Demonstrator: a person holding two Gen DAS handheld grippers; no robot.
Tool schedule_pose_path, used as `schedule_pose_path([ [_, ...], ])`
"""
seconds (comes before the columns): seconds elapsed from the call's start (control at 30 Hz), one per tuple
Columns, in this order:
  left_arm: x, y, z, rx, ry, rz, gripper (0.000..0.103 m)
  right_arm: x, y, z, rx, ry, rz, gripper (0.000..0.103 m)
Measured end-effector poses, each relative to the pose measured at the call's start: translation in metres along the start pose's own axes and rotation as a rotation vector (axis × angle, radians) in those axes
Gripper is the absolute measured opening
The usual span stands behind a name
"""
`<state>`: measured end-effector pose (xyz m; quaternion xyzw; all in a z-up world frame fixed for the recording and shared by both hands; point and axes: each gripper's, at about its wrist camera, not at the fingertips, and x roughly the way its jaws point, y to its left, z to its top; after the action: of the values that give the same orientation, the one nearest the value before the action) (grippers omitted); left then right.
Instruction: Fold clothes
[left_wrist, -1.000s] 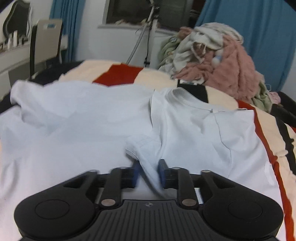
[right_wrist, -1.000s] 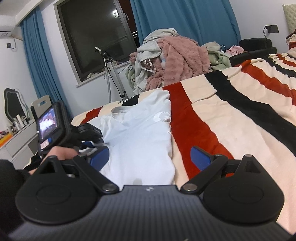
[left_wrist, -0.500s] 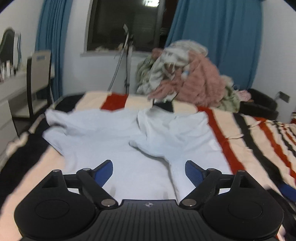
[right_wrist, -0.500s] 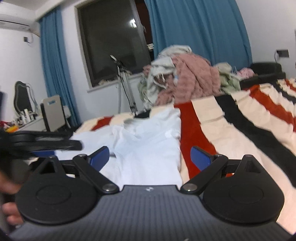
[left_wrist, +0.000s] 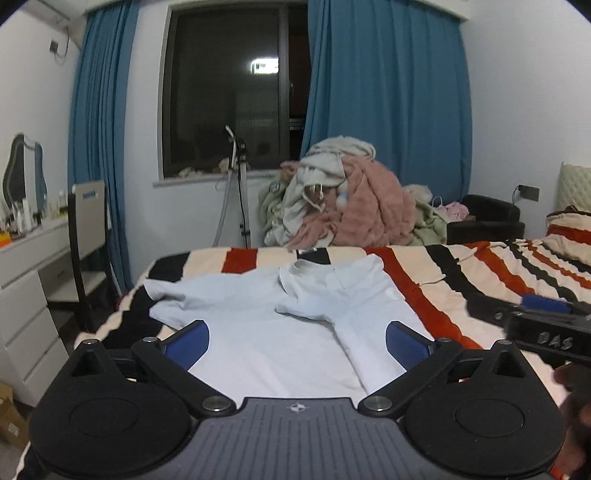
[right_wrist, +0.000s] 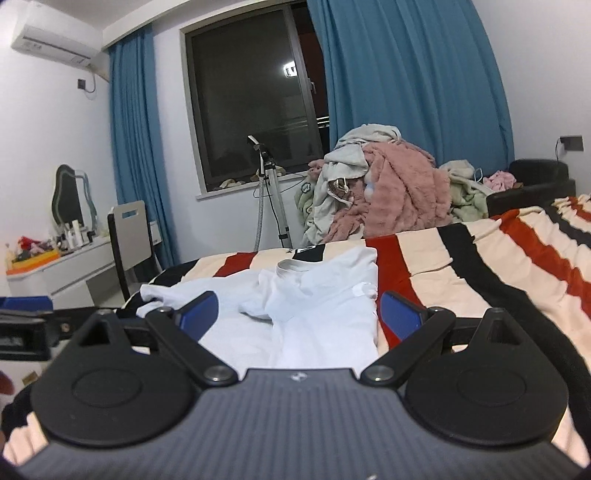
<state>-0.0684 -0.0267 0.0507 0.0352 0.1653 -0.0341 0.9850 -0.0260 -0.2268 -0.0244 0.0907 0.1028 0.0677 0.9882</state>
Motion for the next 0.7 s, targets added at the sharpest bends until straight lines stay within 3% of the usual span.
schedule_pose_path([
  [0.2, 0.002, 0.013, -0.019, -0.026, 0.030, 0.001, 0.103, -0.004, 0.014, -0.009, -0.057, 0.013, -0.010, 0.096],
  [0.7, 0.020, 0.026, -0.024, -0.081, 0.083, 0.027, 0.103, 0.007, 0.018, -0.017, -0.074, 0.046, -0.022, 0.096],
])
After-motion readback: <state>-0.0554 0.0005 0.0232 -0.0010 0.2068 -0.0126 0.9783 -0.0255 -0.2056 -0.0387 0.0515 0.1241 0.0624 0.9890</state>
